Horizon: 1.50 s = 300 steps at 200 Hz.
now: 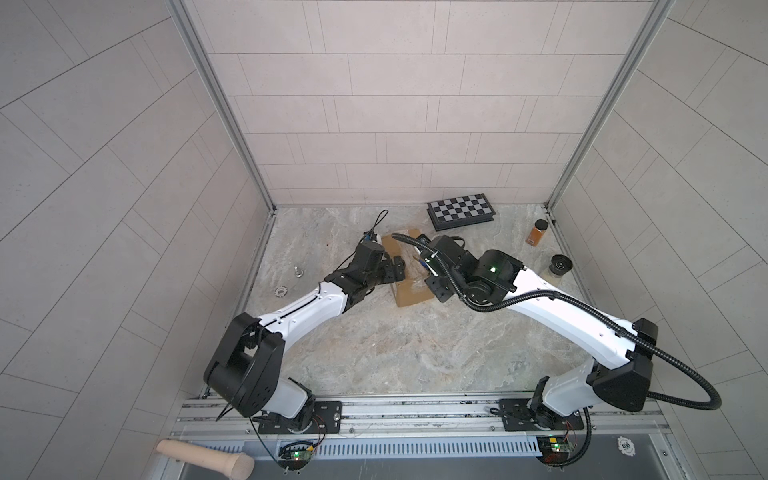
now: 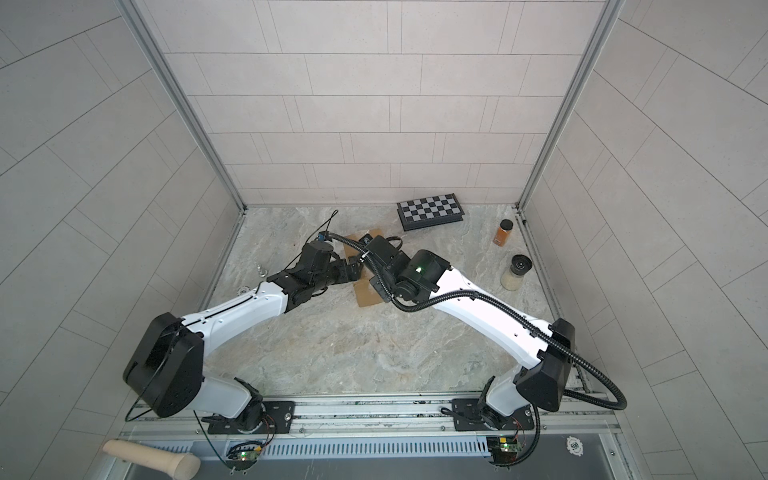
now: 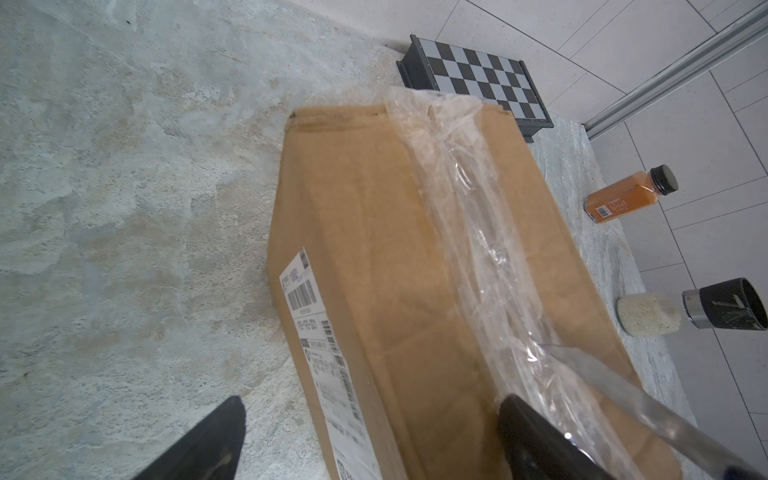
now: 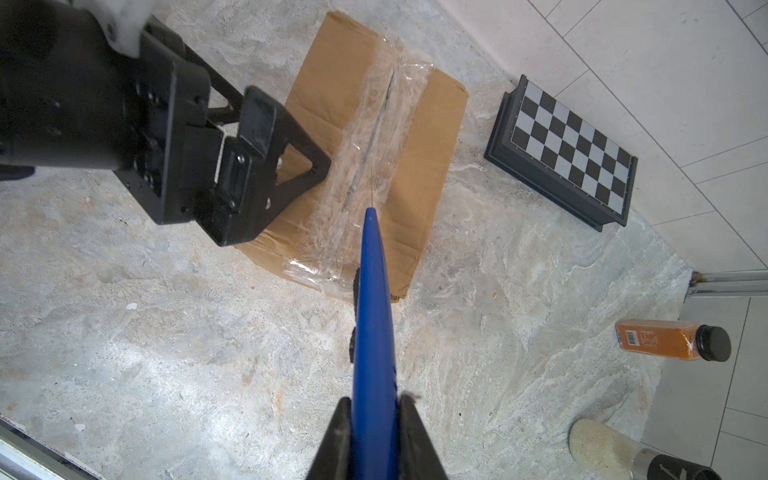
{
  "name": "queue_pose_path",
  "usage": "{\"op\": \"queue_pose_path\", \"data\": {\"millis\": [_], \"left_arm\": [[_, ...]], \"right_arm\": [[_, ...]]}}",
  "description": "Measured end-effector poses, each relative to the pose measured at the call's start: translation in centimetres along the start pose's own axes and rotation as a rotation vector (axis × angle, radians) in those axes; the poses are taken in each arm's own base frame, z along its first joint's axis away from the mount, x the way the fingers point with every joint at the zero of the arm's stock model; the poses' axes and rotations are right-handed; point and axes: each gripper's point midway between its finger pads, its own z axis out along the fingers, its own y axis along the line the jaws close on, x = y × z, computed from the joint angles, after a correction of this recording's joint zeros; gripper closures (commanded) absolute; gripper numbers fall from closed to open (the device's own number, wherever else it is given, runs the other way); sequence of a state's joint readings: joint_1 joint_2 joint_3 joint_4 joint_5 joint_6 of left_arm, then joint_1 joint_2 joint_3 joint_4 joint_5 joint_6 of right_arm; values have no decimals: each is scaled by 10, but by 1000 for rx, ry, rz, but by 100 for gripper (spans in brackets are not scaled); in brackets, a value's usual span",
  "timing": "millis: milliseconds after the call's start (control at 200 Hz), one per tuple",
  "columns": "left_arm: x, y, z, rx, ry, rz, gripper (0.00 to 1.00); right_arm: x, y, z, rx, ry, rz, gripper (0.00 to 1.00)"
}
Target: Unpack the express box
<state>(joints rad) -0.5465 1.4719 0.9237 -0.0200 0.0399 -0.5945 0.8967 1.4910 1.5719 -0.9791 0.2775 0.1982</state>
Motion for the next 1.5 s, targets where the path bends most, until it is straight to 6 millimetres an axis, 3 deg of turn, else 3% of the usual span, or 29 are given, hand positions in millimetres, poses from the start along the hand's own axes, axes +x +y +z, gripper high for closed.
{"op": "queue_pose_path", "data": {"millis": [841,1502], "left_arm": [[1,0,1,2,0,-3,2],[0,0,0,47,-3,-45,2]], "right_arm": [[5,8,7,-30,9,11,100],[-5,15,37,-57,15,44,100]]}}
